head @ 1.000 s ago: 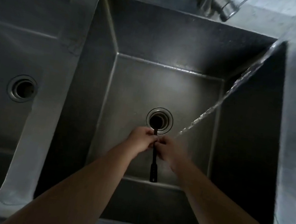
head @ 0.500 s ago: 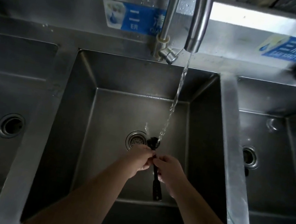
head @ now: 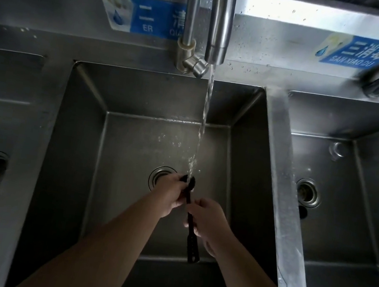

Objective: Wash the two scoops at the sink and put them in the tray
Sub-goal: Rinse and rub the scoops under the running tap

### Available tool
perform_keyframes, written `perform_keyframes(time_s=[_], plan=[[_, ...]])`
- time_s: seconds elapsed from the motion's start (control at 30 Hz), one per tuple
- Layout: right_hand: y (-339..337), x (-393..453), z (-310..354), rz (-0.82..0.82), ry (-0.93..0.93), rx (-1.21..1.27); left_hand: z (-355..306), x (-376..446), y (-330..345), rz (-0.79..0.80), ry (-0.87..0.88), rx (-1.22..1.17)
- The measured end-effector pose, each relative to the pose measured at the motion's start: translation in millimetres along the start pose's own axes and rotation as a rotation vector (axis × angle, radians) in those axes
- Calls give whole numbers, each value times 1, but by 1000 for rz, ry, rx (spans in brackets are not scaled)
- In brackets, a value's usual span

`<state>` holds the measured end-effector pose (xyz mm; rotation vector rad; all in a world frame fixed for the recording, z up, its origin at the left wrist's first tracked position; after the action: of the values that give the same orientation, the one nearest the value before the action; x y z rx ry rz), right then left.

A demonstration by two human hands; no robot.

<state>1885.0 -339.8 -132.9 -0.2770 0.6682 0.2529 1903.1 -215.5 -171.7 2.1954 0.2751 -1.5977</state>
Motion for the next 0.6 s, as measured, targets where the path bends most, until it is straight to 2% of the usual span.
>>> perform_keyframes(time_s=[0.07,0.2,0.27,0.33,0.4,0.47,0.53,0.6], plan=[[1,-1,5,-5,-16,0,1,0,1,4,-17,6],[-2,-1,13,-36,-49,-71,1,1,-11,-139,-43,119],[-1,-3,15,-26,-60,-55,2,-1,-11,-159,-66,110],[2,-5,16,-4,-62,-43,7,-2,-5,-53,-106,-10],[4,-6,16,-10,-66,-14,14,-6,11,159,-155,-165],[5,-5,17,-37,-87,40,18,-12,23,322,-153,-192],[5,-6,19,-59,-96,106,18,-18,25,349,-86,-156],[6,-6,23,-68,-107,139,13,-23,23,297,-11,-126]])
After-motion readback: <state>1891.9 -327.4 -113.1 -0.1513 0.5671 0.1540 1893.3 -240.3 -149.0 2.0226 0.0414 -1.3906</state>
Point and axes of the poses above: each hand's wrist, its own x-axis towards the middle knuckle, its own y-axis out of the palm, z = x × y, the point moved 9 cm from there along x, towards the middle knuckle, and after that the axes turned 15 degrees about -y, right-handed, at the moved point
